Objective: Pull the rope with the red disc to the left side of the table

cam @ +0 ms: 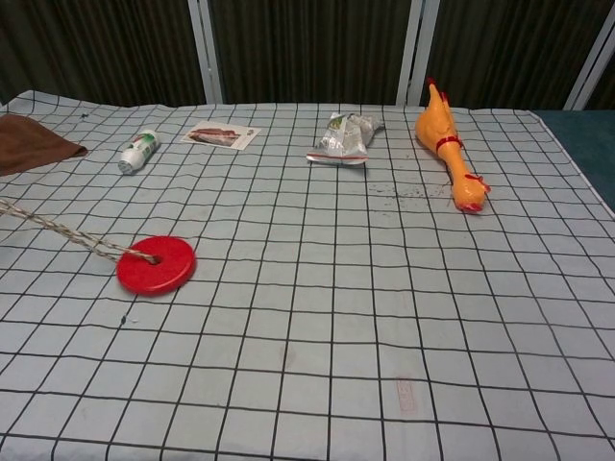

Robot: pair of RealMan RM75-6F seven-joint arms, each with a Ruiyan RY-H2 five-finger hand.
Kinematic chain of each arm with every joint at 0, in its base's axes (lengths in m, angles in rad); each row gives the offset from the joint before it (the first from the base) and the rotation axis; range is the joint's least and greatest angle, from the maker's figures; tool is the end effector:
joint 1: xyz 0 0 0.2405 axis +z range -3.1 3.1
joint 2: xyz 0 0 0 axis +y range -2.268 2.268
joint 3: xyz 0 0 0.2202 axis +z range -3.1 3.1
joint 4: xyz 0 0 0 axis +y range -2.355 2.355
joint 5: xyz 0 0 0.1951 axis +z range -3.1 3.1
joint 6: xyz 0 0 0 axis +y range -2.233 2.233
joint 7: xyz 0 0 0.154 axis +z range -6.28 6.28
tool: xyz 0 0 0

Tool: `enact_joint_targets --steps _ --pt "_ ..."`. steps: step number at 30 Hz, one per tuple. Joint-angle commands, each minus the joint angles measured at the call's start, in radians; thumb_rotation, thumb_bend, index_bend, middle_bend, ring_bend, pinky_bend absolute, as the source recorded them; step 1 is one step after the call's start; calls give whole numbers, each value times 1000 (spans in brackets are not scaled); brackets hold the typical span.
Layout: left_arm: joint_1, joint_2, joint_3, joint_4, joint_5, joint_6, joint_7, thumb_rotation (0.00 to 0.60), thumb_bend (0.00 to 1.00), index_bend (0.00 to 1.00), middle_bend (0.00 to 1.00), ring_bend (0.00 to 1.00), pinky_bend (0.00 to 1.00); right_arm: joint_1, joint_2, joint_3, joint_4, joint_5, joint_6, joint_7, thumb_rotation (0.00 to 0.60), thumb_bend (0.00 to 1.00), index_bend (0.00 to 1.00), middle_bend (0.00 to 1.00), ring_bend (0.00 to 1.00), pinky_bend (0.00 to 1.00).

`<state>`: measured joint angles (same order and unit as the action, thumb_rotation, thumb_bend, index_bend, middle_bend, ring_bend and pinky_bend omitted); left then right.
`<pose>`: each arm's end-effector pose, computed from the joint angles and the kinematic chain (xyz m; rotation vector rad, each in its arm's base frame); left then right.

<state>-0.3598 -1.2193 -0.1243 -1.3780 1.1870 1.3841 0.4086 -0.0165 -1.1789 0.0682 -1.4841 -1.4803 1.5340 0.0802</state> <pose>-0.2830 0.2829 0.1721 -1.3592 -0.5210 -0.5599 -0.3068 -0.1614 0.1629 1.2594 -0.9257 0.8720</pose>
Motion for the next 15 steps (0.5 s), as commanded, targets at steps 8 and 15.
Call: enact_joint_targets --steps 8,15 --pt "52 33 -118 -14 -149 98 59 600 866 886 255 23 129 -3 -7 -6 7 -4 2 3 600 245 0 0 0 0" --pt "28 -7 -68 -104 12 87 -29 600 842 883 252 25 145 -1 -10 -6 18 5 -9 9 600 245 0 0 0 0"
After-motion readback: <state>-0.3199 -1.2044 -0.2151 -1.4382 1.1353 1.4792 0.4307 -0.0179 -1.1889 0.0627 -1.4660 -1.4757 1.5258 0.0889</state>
